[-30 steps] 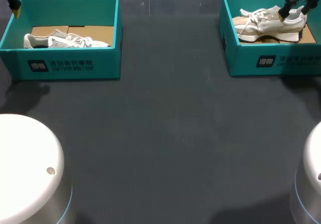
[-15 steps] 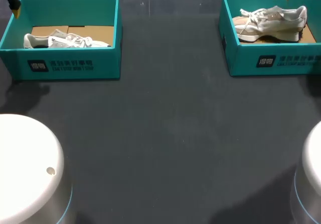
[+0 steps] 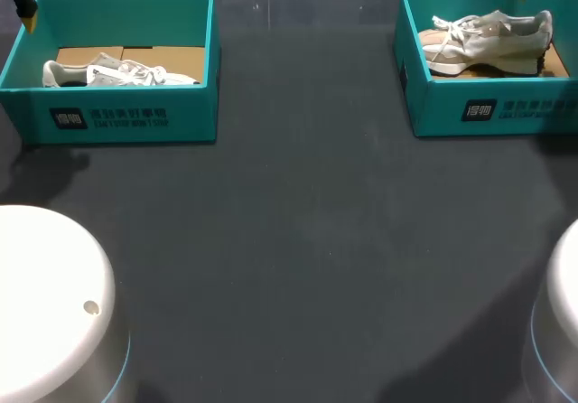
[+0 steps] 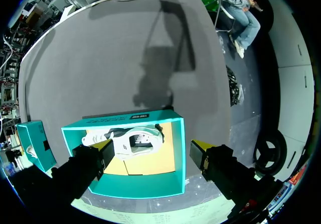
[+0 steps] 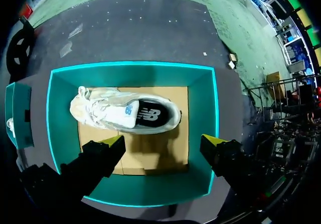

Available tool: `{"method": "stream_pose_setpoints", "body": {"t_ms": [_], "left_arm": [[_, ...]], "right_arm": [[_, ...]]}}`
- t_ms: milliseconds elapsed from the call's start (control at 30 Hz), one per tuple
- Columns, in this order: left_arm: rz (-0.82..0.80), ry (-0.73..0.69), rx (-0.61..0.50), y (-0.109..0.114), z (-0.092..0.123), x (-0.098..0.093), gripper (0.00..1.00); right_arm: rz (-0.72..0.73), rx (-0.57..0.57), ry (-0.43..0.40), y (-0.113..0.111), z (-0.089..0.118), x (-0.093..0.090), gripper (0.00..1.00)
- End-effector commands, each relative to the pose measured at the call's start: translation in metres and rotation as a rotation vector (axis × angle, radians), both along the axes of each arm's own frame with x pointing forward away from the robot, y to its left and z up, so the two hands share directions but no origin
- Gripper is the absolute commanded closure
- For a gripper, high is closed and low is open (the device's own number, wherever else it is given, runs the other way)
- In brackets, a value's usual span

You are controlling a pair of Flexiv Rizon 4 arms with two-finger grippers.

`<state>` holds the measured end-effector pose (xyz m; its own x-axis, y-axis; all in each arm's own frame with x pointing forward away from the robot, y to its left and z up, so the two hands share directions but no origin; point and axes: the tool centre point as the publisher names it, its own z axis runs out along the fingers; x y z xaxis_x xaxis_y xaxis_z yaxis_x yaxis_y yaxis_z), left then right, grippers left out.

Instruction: Take the shoe out of the shoebox, open the shoe tongue, remove and reinsert the insole, then place the shoe into the shoebox

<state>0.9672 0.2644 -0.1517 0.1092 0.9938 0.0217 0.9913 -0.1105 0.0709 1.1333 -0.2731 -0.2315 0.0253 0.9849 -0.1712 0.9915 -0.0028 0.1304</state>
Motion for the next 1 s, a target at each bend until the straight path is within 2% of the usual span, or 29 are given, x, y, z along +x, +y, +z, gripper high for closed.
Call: {"method": "stream_pose_setpoints", "body": {"t_ms": [33,333,400,667,1000], "left_arm": [[-0.001,-0.001,0.002,0.000,0.000,-0.001,0.00],[-0.001,-0.001,0.002,0.000,0.000,-0.001,0.00],[-0.001,-0.001,0.002,0.000,0.000,-0.001,0.00],[-0.001,-0.001,0.002,0.000,0.000,-0.001,0.00],[-0.001,-0.001,0.002,0.000,0.000,-0.001,0.00]], "right_arm": [[-0.009,-0.002,0.055,0.002,-0.003,0.016,0.00],[-0.009,-0.002,0.055,0.002,-0.003,0.016,0.00],[-0.013,0.034,0.058,-0.003,-0.014,0.021,0.00],[-0.137,0.043,0.086,-0.018,-0.050,0.025,0.00],[-0.194,0.037,0.070,-0.026,-0.075,0.026,0.00]]}}
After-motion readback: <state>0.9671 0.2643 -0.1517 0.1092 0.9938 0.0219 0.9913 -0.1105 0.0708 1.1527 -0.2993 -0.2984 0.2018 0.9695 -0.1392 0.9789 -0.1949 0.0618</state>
